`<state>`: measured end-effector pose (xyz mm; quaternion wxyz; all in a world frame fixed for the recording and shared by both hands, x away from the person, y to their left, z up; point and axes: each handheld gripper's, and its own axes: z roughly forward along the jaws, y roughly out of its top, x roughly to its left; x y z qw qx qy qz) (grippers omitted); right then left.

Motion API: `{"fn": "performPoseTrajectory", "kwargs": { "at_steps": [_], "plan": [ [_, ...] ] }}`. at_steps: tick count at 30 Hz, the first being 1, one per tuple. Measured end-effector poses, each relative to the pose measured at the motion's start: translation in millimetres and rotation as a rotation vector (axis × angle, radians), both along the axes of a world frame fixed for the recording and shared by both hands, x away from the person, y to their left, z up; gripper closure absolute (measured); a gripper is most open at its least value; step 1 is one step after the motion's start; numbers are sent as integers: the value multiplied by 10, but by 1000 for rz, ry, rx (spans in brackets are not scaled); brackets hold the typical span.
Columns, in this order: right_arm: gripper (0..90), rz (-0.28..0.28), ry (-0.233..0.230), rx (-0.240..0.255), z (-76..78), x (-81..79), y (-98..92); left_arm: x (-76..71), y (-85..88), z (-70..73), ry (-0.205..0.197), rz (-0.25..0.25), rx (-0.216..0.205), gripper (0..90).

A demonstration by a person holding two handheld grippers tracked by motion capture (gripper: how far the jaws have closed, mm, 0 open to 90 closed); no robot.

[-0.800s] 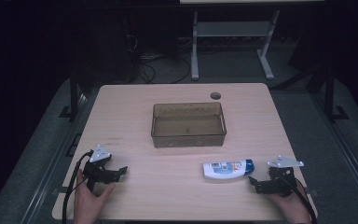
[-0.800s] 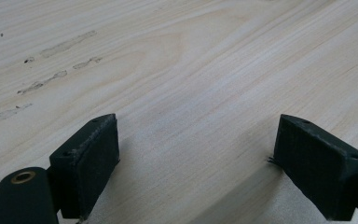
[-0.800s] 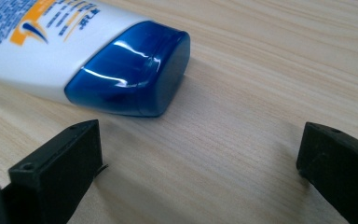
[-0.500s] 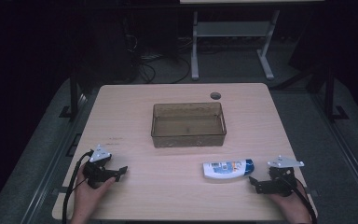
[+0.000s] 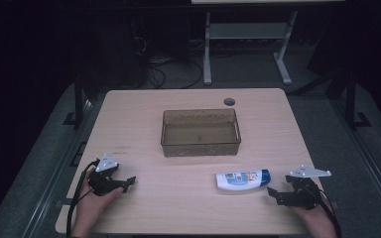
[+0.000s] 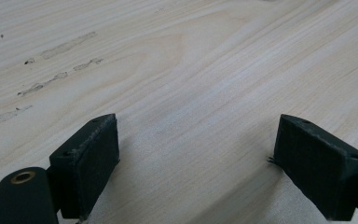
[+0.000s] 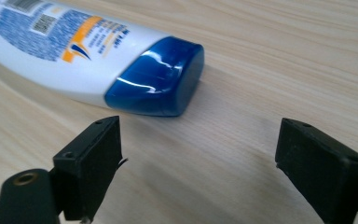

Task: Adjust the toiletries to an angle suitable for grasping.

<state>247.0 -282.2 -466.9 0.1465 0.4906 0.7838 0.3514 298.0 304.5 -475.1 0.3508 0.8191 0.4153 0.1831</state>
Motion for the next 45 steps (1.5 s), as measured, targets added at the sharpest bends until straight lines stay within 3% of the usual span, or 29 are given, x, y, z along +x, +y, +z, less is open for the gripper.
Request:
{"fn": "performPoseTrajectory", "kwargs": {
  "at_steps": [7, 8, 10, 13, 18, 25, 45],
  "plan": [
    [285, 20, -18, 41, 118, -55, 38, 4, 0, 0, 1, -4, 0, 127],
    [366, 36, -25, 48, 150, -67, 60, 5, 0, 0, 0, -5, 0, 127],
    [398, 39, -30, 50, 162, -72, 70, 5, 0, 0, 0, -4, 0, 127],
    [528, 67, -45, 65, 223, -86, 102, 7, 0, 0, 0, -4, -1, 128],
    [619, 79, -39, 89, 245, -78, 101, 12, 1, 0, -1, -7, 0, 127],
    [899, 103, -43, 123, 300, -33, 154, 11, -1, 0, -1, -6, 0, 127],
    [900, 176, -69, 173, 435, 223, 461, -15, 28, 1, 0, -15, -1, 131]
  ]
}}
